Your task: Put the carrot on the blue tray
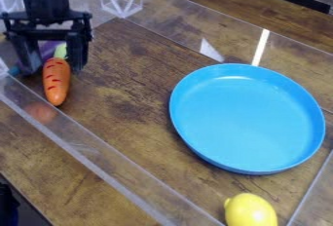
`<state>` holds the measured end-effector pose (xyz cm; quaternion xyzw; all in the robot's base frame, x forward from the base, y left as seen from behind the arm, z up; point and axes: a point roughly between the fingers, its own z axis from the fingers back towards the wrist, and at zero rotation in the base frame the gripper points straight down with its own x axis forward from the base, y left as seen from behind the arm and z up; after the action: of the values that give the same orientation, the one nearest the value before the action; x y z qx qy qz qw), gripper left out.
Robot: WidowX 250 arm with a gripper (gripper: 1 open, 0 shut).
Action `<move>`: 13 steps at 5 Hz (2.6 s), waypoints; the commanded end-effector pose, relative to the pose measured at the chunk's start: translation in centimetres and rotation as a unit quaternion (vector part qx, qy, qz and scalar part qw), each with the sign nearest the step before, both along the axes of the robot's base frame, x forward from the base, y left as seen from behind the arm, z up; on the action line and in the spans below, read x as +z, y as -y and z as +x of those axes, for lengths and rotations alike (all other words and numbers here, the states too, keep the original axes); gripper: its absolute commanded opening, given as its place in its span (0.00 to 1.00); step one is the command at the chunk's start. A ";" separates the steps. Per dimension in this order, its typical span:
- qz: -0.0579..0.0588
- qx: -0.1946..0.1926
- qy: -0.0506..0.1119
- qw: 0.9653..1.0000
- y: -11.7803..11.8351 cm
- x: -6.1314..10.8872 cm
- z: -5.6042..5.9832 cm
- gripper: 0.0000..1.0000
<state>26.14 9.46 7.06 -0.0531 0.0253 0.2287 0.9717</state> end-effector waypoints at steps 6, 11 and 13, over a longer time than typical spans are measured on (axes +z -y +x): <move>0.044 0.017 0.023 0.999 -1.8 -2.2 3.9 1.00; 0.065 -0.010 0.028 0.997 -3.6 -3.9 4.9 0.00; 0.094 -0.051 0.052 0.993 -2.1 0.4 4.2 0.00</move>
<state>29.50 11.59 5.44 0.0218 -0.0097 0.1817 0.9831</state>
